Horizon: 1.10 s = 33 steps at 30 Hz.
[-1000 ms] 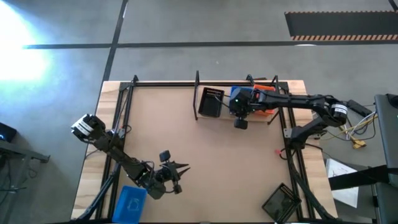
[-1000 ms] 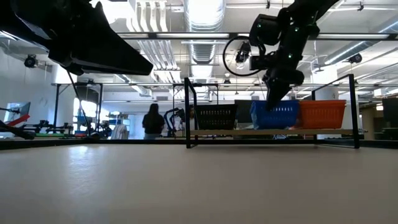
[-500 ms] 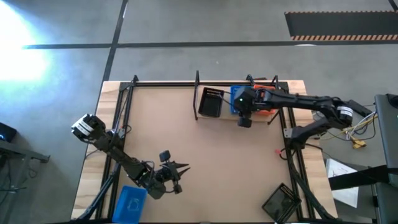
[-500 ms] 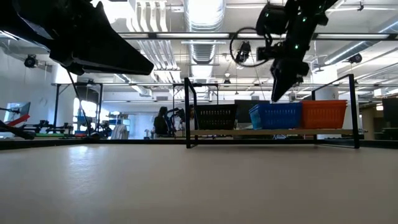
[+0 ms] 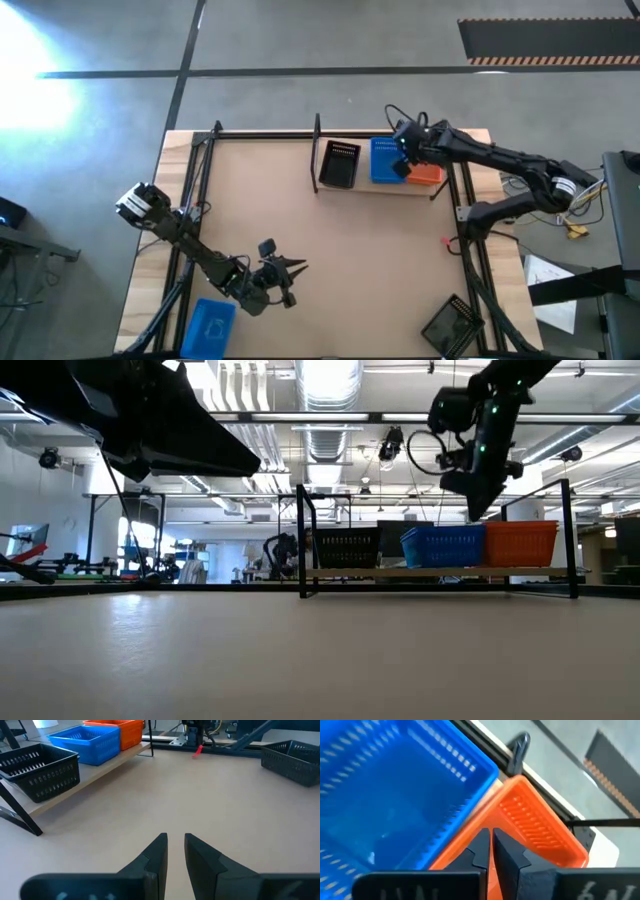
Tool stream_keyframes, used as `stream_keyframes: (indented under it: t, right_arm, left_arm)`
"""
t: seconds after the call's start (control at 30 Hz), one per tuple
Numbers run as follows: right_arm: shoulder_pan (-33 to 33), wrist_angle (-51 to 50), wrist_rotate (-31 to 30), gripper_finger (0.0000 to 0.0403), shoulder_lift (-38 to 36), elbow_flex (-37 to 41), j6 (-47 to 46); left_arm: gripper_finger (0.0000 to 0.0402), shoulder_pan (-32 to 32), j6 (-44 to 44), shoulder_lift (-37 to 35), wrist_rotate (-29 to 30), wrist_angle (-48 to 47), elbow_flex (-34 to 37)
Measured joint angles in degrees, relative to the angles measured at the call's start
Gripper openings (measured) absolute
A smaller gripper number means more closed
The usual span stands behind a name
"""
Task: Stack baskets on shelf by color
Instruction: Adjust the orange baskets on the shelf, then adjust the black baskets on the shelf
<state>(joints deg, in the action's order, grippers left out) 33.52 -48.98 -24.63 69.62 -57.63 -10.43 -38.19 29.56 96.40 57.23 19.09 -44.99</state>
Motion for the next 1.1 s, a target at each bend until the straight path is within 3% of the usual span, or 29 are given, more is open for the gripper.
stream_keyframes:
  t: [0.2, 0.5, 0.9, 1.1]
  right_arm:
    - [3.41, -0.75, -0.03, 0.0009, 5.32, 0.14, -2.06]
    - [2.37, 0.37, 4.62, 0.0008, 6.88, 0.14, 1.28]
    - [0.72, 0.83, 4.36, 0.0008, -0.54, 0.14, 1.01]
    - [-9.69, 1.99, 3.37, 0.0008, -9.38, 2.19, -1.61]
  left_arm:
    - [0.0049, 0.0, 0.0, 0.0, -0.58, -0.04, 0.02]
    - [0.0049, 0.03, 0.01, 0.0, -1.85, -0.04, 0.03]
    - [0.0049, 0.11, -0.17, 0.0, -1.84, -0.05, 0.04]
    - [0.0049, 0.58, -6.06, -0.36, -1.85, -0.29, -0.29]
